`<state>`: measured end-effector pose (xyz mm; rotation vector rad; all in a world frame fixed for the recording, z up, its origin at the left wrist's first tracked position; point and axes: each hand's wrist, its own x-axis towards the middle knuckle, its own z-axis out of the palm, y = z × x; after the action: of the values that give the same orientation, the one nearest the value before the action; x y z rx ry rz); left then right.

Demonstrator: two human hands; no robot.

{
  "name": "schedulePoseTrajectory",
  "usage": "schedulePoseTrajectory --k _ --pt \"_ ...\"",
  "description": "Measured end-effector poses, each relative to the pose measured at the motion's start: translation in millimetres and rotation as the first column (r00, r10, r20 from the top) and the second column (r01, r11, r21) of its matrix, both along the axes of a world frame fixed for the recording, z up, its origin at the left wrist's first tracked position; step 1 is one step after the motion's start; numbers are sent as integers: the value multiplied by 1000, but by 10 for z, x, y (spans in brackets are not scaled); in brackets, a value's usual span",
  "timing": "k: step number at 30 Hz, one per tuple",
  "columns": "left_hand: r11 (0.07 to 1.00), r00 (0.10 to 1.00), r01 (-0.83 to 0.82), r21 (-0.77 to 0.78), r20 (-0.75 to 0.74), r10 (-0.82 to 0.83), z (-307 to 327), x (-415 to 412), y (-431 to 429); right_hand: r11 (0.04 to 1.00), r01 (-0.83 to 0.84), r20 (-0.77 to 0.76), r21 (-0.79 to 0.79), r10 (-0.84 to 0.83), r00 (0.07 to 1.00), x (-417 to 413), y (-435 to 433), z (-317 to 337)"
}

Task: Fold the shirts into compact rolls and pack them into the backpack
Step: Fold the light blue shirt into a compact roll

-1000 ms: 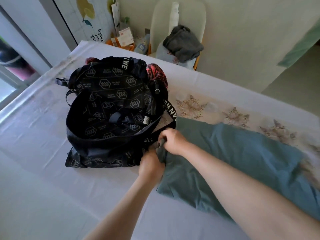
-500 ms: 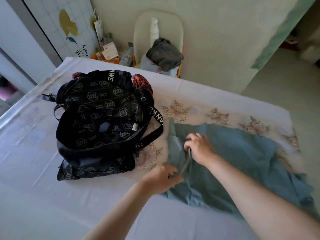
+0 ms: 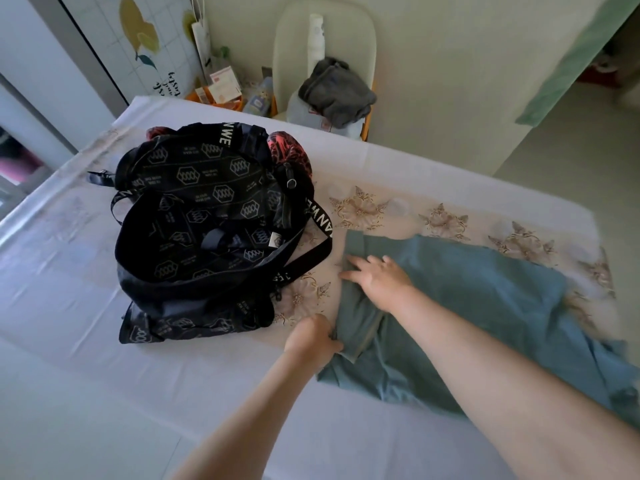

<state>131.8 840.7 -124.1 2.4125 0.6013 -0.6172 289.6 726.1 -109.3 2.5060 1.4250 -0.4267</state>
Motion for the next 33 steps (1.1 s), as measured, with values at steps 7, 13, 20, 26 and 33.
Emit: schedulePoseTrajectory --k 7,13,20,26,33 --pt "996 989 -71 -58 122 78 -10 -75 36 981 -191 59 34 189 980 25 151 -109" --pt "987 995 -91 -129 31 96 33 112 -30 982 -189 91 -11 189 978 90 81 28" --pt "957 953 224 -186 -166 -255 558 657 -256 965 1 59 263 -17 998 349 -686 333" --pt "780 837 363 -509 -190 -513 807 869 -1121 946 270 134 179 -295 946 241 -1726 299" --pt "798 762 601 34 277 -585 184 811 -1398 750 625 -18 217 -637 770 -344 -2263 6"
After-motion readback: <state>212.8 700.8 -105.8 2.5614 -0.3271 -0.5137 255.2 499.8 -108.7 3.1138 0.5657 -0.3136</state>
